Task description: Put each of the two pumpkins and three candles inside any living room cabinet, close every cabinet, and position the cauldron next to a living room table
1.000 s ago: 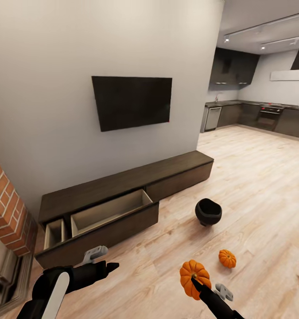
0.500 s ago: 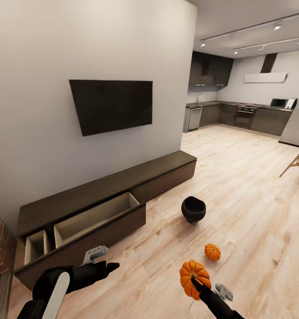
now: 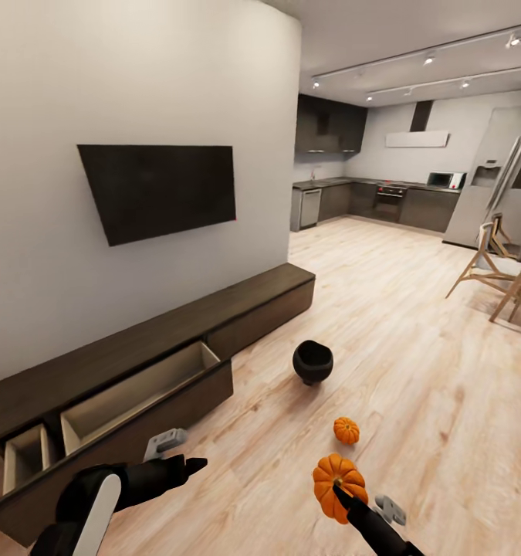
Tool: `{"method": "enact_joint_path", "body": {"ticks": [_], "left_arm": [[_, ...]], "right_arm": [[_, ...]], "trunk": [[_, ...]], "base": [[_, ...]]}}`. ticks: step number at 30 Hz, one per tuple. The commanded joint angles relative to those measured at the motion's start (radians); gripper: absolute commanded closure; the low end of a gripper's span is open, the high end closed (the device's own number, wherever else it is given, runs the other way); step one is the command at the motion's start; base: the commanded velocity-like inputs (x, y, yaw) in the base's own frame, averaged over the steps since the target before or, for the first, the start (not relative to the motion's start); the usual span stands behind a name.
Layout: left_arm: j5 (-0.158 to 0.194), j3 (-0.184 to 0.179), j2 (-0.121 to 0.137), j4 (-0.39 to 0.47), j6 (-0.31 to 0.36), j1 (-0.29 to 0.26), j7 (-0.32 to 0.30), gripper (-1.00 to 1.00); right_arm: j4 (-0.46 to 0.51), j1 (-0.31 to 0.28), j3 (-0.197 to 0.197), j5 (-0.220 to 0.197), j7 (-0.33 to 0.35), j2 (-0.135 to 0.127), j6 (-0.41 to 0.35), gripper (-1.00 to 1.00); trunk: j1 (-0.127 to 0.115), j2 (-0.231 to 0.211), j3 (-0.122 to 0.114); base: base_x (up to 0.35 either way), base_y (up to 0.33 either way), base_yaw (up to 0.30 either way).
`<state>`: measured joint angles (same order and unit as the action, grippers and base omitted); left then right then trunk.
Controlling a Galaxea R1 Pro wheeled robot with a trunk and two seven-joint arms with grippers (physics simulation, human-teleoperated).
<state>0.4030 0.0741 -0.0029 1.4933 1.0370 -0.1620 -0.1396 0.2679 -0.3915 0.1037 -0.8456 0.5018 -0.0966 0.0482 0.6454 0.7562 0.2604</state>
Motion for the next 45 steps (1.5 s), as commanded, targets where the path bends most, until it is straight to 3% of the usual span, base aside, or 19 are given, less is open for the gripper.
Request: {"method": "enact_joint_path", "body": {"ticks": [1,11,15,20,31,45], "left_arm": [[-0.008,0.003,0.000,0.001,0.005,-0.001,-0.009,-1.00],[-0.009,0.007,0.000,0.001,0.004,-0.001,-0.008,-1.00],[-0.009,0.009,0.000,0.001,0.004,-0.001,-0.008,-1.00],[-0.009,0.009,0.000,0.001,0.005,-0.001,-0.008,-1.00],[-0.006,0.001,0.000,0.001,0.003,-0.001,-0.010,-1.00],[-0.006,-0.002,0.000,0.001,0.003,-0.001,-0.009,-1.00]], "right_arm": [[-0.005,-0.001,0.008,-0.009,0.003,0.000,0.005,1.00],[-0.018,-0.001,0.008,-0.009,0.003,0.000,0.009,1.00],[-0.018,-0.001,0.008,-0.009,0.003,0.000,0.009,1.00],[-0.018,-0.001,0.008,-0.009,0.003,0.000,0.009,1.00],[-0.018,-0.001,0.008,-0.009,0.006,-0.001,0.009,1.00],[-0.032,-0.001,0.008,-0.008,-0.002,0.000,0.008,1.00]], "trunk": [[-0.004,-0.006,-0.002],[-0.042,-0.076,-0.035],[-0.042,-0.076,-0.035],[-0.061,-0.111,-0.051],[-0.061,-0.111,-0.051],[-0.061,-0.111,-0.051]], "base": [[0.000,0.000,-0.244],[0.000,0.000,-0.249],[0.000,0.000,-0.254],[0.000,0.000,-0.254],[0.016,0.000,-0.242],[0.285,-0.109,-0.018]]}}
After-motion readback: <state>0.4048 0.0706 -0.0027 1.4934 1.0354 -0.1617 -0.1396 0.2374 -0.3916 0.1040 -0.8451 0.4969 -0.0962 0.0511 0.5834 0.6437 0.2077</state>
